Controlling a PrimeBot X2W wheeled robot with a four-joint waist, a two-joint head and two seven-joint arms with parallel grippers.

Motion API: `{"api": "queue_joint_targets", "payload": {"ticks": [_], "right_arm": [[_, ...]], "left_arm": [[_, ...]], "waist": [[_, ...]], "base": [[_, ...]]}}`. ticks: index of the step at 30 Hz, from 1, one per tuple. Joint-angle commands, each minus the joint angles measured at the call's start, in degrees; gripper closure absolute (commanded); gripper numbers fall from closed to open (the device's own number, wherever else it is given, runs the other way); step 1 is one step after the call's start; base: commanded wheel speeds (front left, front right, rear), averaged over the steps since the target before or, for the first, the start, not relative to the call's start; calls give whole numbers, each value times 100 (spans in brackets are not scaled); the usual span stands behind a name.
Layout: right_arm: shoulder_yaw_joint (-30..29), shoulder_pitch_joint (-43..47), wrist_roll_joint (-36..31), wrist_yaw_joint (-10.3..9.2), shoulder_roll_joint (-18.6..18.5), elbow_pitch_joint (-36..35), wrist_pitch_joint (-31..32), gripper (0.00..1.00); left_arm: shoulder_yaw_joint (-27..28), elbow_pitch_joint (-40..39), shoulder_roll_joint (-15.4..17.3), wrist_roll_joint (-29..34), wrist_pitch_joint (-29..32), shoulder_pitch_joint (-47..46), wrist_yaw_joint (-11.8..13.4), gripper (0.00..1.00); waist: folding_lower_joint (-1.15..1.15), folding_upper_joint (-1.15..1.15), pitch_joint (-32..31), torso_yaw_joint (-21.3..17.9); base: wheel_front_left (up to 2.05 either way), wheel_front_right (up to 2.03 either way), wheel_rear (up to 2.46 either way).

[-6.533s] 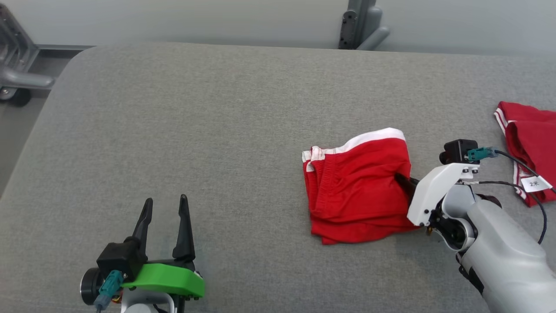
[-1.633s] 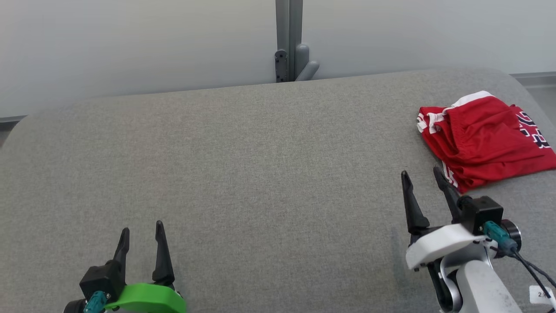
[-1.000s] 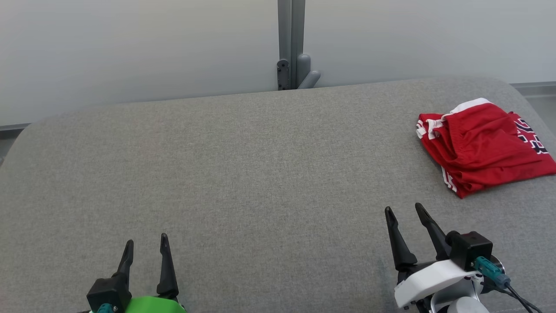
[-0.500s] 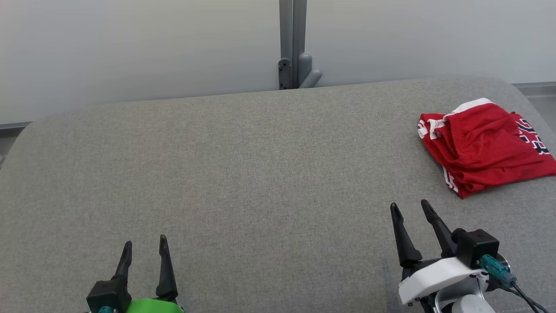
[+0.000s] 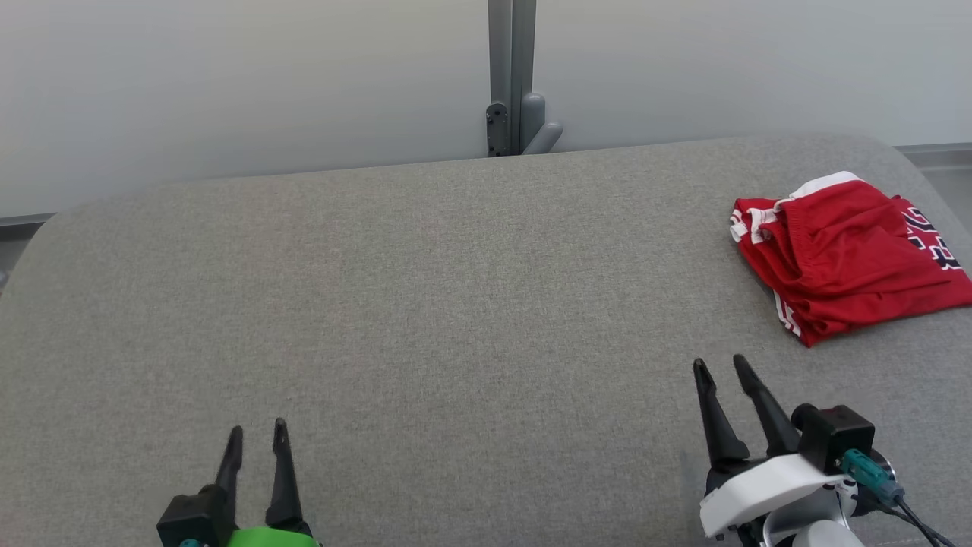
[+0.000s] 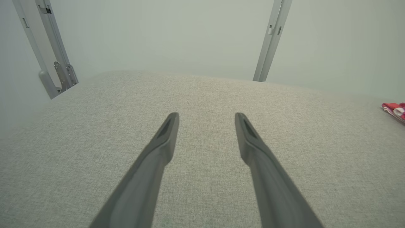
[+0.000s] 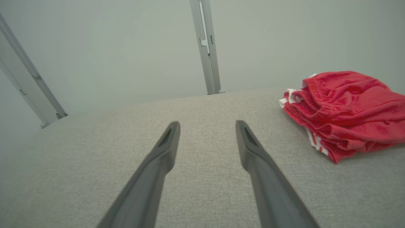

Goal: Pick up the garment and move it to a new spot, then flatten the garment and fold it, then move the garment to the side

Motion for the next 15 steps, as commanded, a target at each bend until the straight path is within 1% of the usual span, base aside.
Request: {"api": "queue_joint_targets", "payload": {"ticks": [1,4,15], "right_arm": [[4,15,7,0,1,48,0,100],[12,140,63,0,11,225,12,100],[-167,5,1296,-1,-53,264,315,100]], "left_arm": [[-4,53,-6,-2,1,5,0,100],[-3,254,-34,-48,14,44,-6,100],[123,297,-38,-1203,279,-182,-172,100]], "waist": [[0,0,0,0],[0,0,0,0],[0,3,14,5]], "base": [[0,0,0],[0,0,0],[0,0,0]]}}
